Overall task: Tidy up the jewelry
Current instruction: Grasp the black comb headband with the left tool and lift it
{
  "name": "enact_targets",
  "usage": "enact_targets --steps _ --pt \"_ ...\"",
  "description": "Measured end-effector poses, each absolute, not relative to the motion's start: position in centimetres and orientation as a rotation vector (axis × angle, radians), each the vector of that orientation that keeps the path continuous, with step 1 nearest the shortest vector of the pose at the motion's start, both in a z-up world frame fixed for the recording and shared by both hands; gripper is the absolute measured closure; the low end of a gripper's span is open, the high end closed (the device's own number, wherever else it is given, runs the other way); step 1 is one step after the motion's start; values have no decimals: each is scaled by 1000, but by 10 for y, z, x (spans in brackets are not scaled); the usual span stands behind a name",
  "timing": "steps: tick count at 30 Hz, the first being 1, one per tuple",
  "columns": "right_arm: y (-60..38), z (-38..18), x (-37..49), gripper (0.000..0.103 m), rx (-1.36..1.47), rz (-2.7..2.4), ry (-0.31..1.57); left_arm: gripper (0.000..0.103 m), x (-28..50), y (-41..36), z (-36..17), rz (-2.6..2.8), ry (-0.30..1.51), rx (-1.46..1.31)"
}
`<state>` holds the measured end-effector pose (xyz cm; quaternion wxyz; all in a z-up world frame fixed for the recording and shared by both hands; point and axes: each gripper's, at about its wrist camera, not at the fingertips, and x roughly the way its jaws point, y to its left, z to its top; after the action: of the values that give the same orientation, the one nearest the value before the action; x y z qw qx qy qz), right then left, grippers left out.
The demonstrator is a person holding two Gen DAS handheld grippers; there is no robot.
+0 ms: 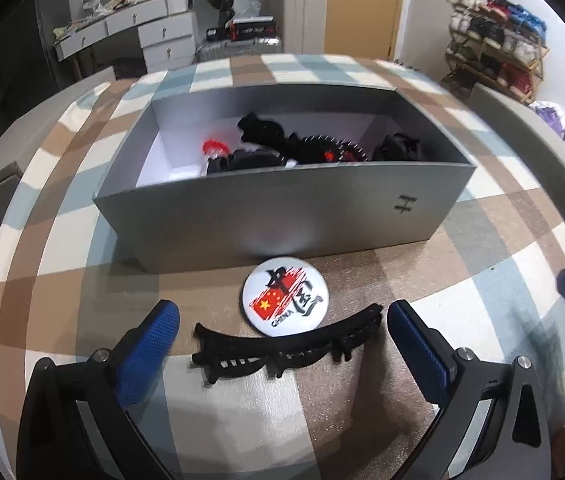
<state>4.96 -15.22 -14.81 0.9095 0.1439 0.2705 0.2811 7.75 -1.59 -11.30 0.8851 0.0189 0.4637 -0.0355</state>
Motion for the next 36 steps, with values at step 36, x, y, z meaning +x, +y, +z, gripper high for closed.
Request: enact_targets --steps 36 --pt "-168 -155 54 0 393 591 538 15 41 4 -76 -32 824 56"
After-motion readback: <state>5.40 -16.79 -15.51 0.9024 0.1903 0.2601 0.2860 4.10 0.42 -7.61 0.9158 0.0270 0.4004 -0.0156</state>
